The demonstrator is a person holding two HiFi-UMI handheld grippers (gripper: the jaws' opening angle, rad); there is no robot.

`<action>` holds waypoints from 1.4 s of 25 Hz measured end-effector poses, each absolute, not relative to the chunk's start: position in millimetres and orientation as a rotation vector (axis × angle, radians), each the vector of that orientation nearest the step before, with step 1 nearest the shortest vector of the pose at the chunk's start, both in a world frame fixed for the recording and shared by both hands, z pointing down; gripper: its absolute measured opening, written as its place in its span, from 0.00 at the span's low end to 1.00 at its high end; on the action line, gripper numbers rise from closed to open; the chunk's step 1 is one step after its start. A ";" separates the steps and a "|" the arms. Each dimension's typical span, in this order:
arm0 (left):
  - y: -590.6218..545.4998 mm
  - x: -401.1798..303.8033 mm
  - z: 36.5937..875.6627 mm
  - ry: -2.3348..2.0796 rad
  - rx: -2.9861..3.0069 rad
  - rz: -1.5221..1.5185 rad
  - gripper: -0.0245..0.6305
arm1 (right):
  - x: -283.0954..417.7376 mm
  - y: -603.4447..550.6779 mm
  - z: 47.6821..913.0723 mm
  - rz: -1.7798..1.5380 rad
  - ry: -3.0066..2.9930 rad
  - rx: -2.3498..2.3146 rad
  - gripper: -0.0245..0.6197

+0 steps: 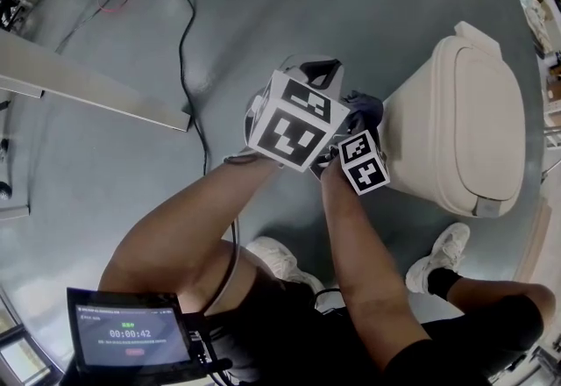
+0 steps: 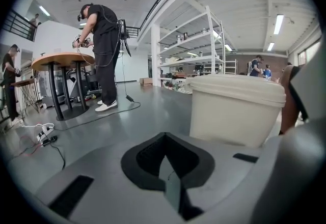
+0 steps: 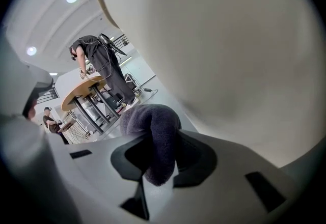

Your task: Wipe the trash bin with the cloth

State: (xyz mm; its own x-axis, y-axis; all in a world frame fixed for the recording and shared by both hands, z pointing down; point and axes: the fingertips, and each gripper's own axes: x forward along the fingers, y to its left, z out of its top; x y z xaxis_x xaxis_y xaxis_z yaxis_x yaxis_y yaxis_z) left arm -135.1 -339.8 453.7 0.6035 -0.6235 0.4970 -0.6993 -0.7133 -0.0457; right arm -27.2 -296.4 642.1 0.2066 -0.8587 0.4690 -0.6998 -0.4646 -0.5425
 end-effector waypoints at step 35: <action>-343.5 -146.0 432.8 -1.127 2.614 0.588 0.03 | -3.4 -322.4 494.9 -0.830 1.336 -1.989 0.18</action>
